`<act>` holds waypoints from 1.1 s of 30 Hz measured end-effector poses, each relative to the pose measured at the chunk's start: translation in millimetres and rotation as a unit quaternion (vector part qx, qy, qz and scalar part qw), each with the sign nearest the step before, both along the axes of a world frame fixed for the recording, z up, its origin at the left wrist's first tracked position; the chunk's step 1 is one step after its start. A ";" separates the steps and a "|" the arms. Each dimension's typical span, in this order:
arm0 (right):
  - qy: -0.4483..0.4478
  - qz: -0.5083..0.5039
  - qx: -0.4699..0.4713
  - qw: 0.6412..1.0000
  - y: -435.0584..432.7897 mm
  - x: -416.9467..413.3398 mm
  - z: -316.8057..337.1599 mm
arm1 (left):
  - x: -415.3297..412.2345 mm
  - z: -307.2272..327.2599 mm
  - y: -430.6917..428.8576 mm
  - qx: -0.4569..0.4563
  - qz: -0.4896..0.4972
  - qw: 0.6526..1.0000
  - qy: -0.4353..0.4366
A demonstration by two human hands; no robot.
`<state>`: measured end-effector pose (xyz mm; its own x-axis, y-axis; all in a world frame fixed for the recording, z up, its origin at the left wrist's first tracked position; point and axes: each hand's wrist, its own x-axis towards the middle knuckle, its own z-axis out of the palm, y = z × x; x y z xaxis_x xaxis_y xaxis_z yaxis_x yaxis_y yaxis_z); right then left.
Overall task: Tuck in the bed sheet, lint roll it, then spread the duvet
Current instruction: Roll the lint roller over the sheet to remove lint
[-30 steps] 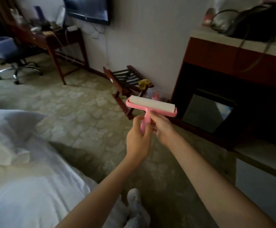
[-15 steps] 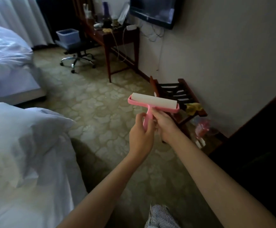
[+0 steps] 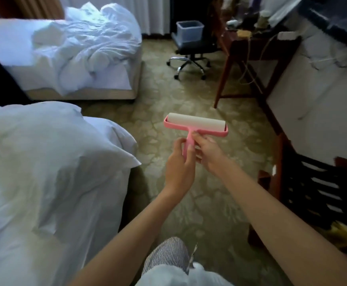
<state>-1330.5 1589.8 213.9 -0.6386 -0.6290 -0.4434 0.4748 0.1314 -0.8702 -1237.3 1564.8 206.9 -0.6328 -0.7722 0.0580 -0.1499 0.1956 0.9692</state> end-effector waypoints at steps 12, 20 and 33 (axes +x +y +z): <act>-0.010 0.123 -0.012 0.992 -297.8 -171.5 -23.6 | -171.8 -29.6 -272.4 -0.013 0.142 0.990 0.008; -0.031 0.195 -0.015 0.980 -489.9 -255.5 -16.9 | -255.7 -30.1 -453.4 -0.032 0.214 0.975 -0.039; -0.042 0.459 -0.009 0.887 -828.0 -326.8 -40.7 | -334.4 -49.5 -748.1 0.006 0.447 0.893 -0.048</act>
